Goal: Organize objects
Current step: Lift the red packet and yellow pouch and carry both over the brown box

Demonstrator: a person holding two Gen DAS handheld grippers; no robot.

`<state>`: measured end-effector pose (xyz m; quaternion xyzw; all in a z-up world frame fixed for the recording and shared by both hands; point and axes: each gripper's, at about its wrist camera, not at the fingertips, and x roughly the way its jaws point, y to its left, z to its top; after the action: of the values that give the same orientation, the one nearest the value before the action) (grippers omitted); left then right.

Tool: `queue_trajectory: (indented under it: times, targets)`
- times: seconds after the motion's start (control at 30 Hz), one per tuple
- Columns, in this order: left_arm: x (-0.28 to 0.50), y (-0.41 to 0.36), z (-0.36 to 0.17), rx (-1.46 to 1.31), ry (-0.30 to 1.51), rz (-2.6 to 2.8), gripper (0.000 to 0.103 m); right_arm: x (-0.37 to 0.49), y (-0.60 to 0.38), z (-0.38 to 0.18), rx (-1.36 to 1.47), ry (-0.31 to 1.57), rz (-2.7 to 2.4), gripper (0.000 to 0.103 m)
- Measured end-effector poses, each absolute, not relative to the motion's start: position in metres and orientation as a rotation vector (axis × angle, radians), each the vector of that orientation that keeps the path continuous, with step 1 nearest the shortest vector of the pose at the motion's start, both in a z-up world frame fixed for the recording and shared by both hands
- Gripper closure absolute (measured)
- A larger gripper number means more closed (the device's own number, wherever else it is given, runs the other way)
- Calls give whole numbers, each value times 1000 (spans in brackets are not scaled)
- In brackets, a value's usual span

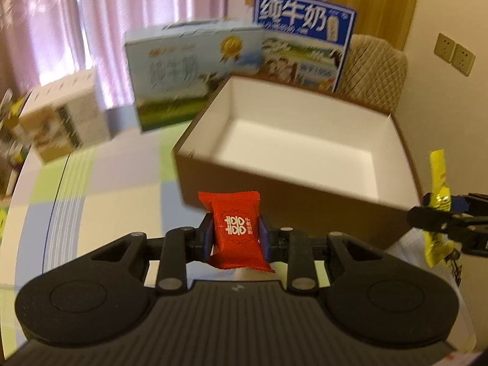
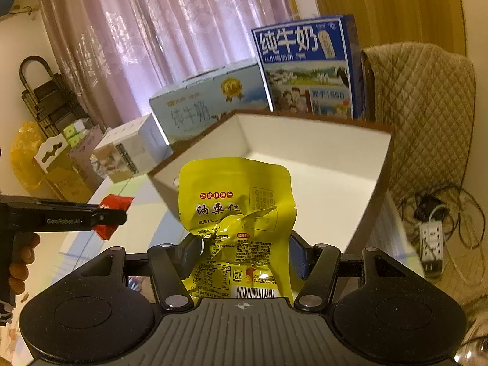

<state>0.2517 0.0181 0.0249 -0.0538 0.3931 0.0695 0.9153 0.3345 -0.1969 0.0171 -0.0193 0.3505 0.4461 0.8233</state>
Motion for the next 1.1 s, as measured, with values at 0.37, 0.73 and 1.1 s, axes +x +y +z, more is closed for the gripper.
queue_trajectory:
  times: [0.37,0.73,1.1]
  targets:
    - [328,-11,34,-62,785,80,77,392,-168,19,-90,745,910,46]
    - [381,-22,10,-54,845,56,77,430,-142,-10,-155,842,860,46]
    - [413,-14,-28,-83,953,57,77,453,-112,-41,-267,920,858,46]
